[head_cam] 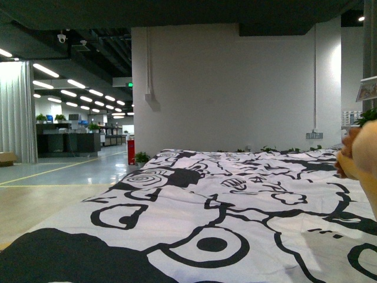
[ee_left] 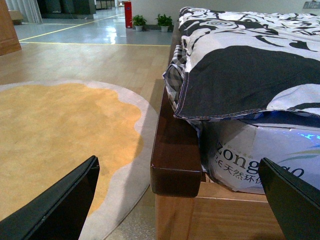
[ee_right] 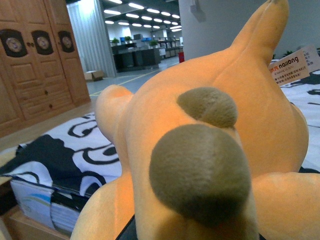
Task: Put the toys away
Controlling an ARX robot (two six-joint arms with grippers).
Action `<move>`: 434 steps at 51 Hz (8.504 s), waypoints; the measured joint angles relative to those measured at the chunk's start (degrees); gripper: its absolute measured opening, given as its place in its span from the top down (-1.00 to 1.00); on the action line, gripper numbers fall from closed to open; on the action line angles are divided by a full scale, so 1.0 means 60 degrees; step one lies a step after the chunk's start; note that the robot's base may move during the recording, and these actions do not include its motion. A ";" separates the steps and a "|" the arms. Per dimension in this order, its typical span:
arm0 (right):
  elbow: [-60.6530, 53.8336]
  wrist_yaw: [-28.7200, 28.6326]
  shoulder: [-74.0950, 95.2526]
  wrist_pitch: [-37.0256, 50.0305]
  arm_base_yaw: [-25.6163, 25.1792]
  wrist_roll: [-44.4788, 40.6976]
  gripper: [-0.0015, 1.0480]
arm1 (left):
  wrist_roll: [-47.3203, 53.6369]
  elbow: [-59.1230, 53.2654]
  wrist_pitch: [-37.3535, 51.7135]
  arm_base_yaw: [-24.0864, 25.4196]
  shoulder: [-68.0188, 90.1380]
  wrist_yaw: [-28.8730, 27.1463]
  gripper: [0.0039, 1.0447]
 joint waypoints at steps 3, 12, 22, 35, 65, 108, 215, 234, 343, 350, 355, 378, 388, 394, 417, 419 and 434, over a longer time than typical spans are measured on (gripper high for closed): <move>-0.0313 -0.0007 -0.0266 -0.0091 -0.0073 -0.0146 0.82 | 0.0000 0.0000 0.0000 0.0000 0.0000 0.0000 -0.89; -0.1002 0.0310 -0.0681 -0.0091 0.0040 -0.0514 0.82 | 0.0000 0.0000 0.0000 0.0000 0.0000 -0.0004 -0.89; -0.1424 0.1308 -0.1031 0.0353 0.0976 -0.1013 0.82 | 0.0000 0.0000 0.0000 0.0000 0.0000 -0.0004 -0.89; -0.1836 0.2652 -0.1286 0.0321 0.2725 -0.1621 0.82 | 0.0000 0.0000 0.0000 0.0000 0.0000 -0.0004 -0.89; -0.1854 0.2783 -0.1789 -0.0397 0.2754 -0.1628 0.83 | 0.0000 0.0000 0.0000 0.0000 0.0000 0.0000 -0.89; -0.1854 0.2816 -0.1803 -0.0426 0.2739 -0.1625 0.83 | 0.0000 0.0004 -0.0007 0.0000 0.0004 0.0011 -0.89; -0.1854 0.2758 -0.1807 -0.0426 0.2732 -0.1621 0.83 | 0.0007 0.0000 -0.0007 -0.0007 0.0011 -0.0004 -0.89; -0.1854 0.2761 -0.1807 -0.0430 0.2732 -0.1617 0.83 | 0.0004 0.0000 -0.0007 -0.0007 0.0011 -0.0004 -0.89; -0.1854 0.2772 -0.1803 -0.0430 0.2732 -0.1617 0.83 | 0.0004 0.0000 -0.0007 -0.0007 0.0004 -0.0004 -0.89; -0.1854 0.2779 -0.1803 -0.0430 0.2732 -0.1617 0.83 | 0.0004 0.0000 -0.0007 -0.0007 0.0004 0.0000 -0.89; -0.1854 0.2776 -0.1803 -0.0430 0.2732 -0.1617 0.83 | 0.0004 0.0000 -0.0007 -0.0007 0.0004 -0.0004 -0.89; -0.1854 0.2776 -0.1800 -0.0430 0.2732 -0.1617 0.83 | 0.0004 0.0000 -0.0007 -0.0007 0.0000 -0.0004 -0.89; -0.1854 0.2779 -0.1800 -0.0430 0.2732 -0.1621 0.83 | 0.0004 0.0000 -0.0007 -0.0007 0.0004 0.0000 -0.89; -0.1854 0.2710 -0.1796 -0.0430 0.2739 -0.1621 0.84 | 0.0004 0.0000 -0.0007 0.0011 0.0000 -0.0055 -0.89; -0.1854 0.2779 -0.1800 -0.0430 0.2728 -0.1617 0.84 | 0.0007 0.0000 -0.0007 -0.0007 0.0000 -0.0007 -0.89; -0.1854 0.2761 -0.1800 -0.0430 0.2736 -0.1617 0.84 | 0.0007 0.0000 -0.0007 -0.0004 0.0000 -0.0007 -0.89; -0.1854 0.2783 -0.1803 -0.0430 0.2732 -0.1621 0.84 | 0.0004 0.0000 -0.0007 -0.0007 0.0000 -0.0004 -0.89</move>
